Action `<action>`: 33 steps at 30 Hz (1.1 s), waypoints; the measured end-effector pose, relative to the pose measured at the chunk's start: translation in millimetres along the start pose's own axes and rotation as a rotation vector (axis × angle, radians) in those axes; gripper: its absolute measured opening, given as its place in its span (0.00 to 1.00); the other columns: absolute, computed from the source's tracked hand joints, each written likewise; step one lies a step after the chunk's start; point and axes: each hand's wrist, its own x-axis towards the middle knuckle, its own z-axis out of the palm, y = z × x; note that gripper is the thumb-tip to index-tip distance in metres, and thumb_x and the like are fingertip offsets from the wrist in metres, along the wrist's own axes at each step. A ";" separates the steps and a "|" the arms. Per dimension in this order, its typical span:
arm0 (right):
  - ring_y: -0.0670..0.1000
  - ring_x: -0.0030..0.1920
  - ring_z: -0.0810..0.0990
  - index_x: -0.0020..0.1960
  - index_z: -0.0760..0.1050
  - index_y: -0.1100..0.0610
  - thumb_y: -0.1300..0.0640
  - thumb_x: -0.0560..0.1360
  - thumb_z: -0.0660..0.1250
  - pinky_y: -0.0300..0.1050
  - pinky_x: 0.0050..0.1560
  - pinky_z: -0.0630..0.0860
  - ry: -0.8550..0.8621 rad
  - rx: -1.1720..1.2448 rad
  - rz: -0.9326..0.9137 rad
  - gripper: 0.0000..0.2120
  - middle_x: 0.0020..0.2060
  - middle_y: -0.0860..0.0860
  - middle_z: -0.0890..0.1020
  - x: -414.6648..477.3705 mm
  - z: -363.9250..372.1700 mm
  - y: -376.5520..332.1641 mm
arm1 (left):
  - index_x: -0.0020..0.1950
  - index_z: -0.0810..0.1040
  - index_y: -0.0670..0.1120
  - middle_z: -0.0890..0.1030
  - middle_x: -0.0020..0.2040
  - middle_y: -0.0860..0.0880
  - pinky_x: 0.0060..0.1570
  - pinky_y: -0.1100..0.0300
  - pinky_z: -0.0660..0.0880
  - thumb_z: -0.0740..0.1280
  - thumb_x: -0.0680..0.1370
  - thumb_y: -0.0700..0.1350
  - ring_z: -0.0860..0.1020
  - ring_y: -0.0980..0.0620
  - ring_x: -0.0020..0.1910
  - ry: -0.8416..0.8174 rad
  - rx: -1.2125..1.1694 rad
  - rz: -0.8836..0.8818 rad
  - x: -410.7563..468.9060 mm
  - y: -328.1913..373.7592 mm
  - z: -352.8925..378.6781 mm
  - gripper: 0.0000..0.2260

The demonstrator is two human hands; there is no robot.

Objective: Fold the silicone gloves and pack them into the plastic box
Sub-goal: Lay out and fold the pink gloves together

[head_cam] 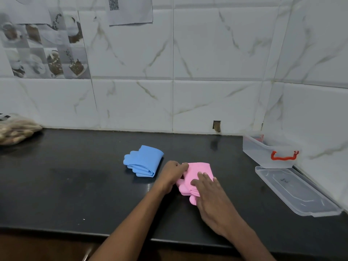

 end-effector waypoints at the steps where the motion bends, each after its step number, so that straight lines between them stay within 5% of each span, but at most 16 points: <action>1: 0.47 0.79 0.48 0.73 0.60 0.49 0.50 0.78 0.51 0.44 0.76 0.39 -0.003 0.014 -0.016 0.23 0.78 0.50 0.56 -3.7 -0.8 3.1 | 0.35 0.69 0.43 0.67 0.34 0.43 0.31 0.57 0.61 0.66 0.71 0.48 0.65 0.48 0.33 0.020 0.006 -0.001 0.2 0.0 0.6 0.11; 4: 0.46 0.79 0.45 0.73 0.60 0.49 0.46 0.75 0.50 0.46 0.77 0.39 -0.052 0.009 -0.032 0.27 0.79 0.49 0.54 -11.8 -4.2 6.8 | 0.36 0.68 0.43 0.70 0.36 0.46 0.32 0.58 0.63 0.65 0.71 0.44 0.66 0.50 0.31 0.201 0.186 0.138 -6.0 4.0 13.0 0.08; 6: 0.47 0.79 0.42 0.76 0.55 0.50 0.42 0.75 0.52 0.48 0.77 0.38 -0.100 -0.028 -0.013 0.32 0.80 0.49 0.51 -11.4 -6.8 1.1 | 0.52 0.74 0.43 0.74 0.55 0.45 0.47 0.57 0.71 0.63 0.74 0.40 0.75 0.50 0.47 0.295 0.358 0.414 -12.2 8.7 26.5 0.08; 8: 0.49 0.79 0.42 0.79 0.49 0.50 0.41 0.75 0.52 0.51 0.78 0.39 -0.134 -0.028 -0.031 0.35 0.80 0.49 0.49 -9.0 -9.6 -4.0 | 0.64 0.76 0.45 0.70 0.70 0.46 0.73 0.50 0.60 0.60 0.79 0.41 0.68 0.49 0.70 0.113 0.502 0.629 -13.5 11.3 36.4 0.14; 9: 0.49 0.79 0.44 0.79 0.49 0.49 0.42 0.75 0.53 0.52 0.78 0.41 -0.146 0.019 -0.051 0.34 0.80 0.49 0.50 -8.3 -13.0 -4.2 | 0.64 0.77 0.46 0.72 0.70 0.47 0.76 0.46 0.52 0.57 0.83 0.44 0.66 0.50 0.73 -0.020 0.533 0.623 -11.5 10.6 37.6 0.14; 11: 0.47 0.78 0.53 0.76 0.60 0.48 0.51 0.78 0.57 0.47 0.77 0.50 -0.130 0.320 -0.039 0.27 0.77 0.47 0.59 -7.1 -23.5 -0.7 | 0.66 0.78 0.50 0.75 0.70 0.49 0.77 0.46 0.46 0.49 0.85 0.52 0.65 0.53 0.74 -0.251 0.474 0.467 -9.2 6.4 31.6 0.20; 14: 0.50 0.66 0.76 0.60 0.79 0.53 0.65 0.77 0.62 0.34 0.61 0.69 0.225 0.788 0.376 0.16 0.60 0.47 0.80 -4.7 -35.3 17.9 | 0.75 0.67 0.57 0.67 0.76 0.52 0.77 0.47 0.47 0.45 0.85 0.56 0.59 0.54 0.77 -0.279 0.540 0.410 -3.2 -9.1 30.7 0.22; 17: 0.56 0.54 0.81 0.57 0.78 0.61 0.49 0.78 0.64 0.47 0.53 0.74 0.205 0.517 0.672 0.17 0.51 0.55 0.83 10.6 -32.7 26.8 | 0.78 0.61 0.56 0.69 0.74 0.51 0.74 0.50 0.58 0.47 0.85 0.56 0.64 0.51 0.74 -0.164 0.612 0.474 -1.4 -19.9 35.6 0.22; 20: 0.54 0.36 0.76 0.36 0.69 0.58 0.39 0.71 0.70 0.46 0.33 0.70 0.095 0.713 0.722 0.23 0.33 0.53 0.76 32.1 -28.3 17.6 | 0.80 0.55 0.51 0.70 0.70 0.47 0.68 0.52 0.66 0.48 0.84 0.56 0.68 0.47 0.69 -0.079 0.629 0.502 -1.4 -22.8 37.5 0.25; 22: 0.54 0.33 0.80 0.37 0.72 0.60 0.44 0.69 0.76 0.42 0.29 0.70 0.045 0.962 0.726 0.21 0.31 0.54 0.79 42.1 -31.2 16.4 | 0.81 0.50 0.49 0.67 0.74 0.45 0.69 0.57 0.61 0.49 0.84 0.57 0.64 0.45 0.72 -0.092 0.517 0.452 -2.1 -23.9 36.2 0.27; 25: 0.57 0.39 0.87 0.52 0.79 0.64 0.58 0.71 0.76 0.46 0.36 0.82 -0.061 1.302 0.651 0.14 0.40 0.58 0.87 45.0 -32.5 15.8 | 0.81 0.46 0.50 0.59 0.79 0.49 0.68 0.62 0.53 0.57 0.82 0.59 0.57 0.51 0.77 -0.073 0.194 0.354 -2.8 -21.1 29.8 0.33; 30: 0.62 0.45 0.86 0.58 0.77 0.63 0.66 0.72 0.73 0.58 0.46 0.83 0.176 1.506 0.630 0.15 0.46 0.60 0.86 34.4 -14.3 12.3 | 0.80 0.50 0.47 0.72 0.69 0.45 0.64 0.52 0.73 0.78 0.68 0.56 0.76 0.49 0.63 0.152 -0.205 0.114 -13.4 -5.3 15.9 0.51; 33: 0.62 0.49 0.86 0.60 0.77 0.60 0.63 0.70 0.75 0.59 0.46 0.83 0.257 1.618 0.502 0.19 0.50 0.60 0.86 38.0 -21.3 14.2 | 0.71 0.68 0.35 0.81 0.60 0.39 0.57 0.43 0.79 0.83 0.63 0.51 0.83 0.41 0.56 -0.108 -0.737 -0.133 -24.1 -2.0 7.3 0.43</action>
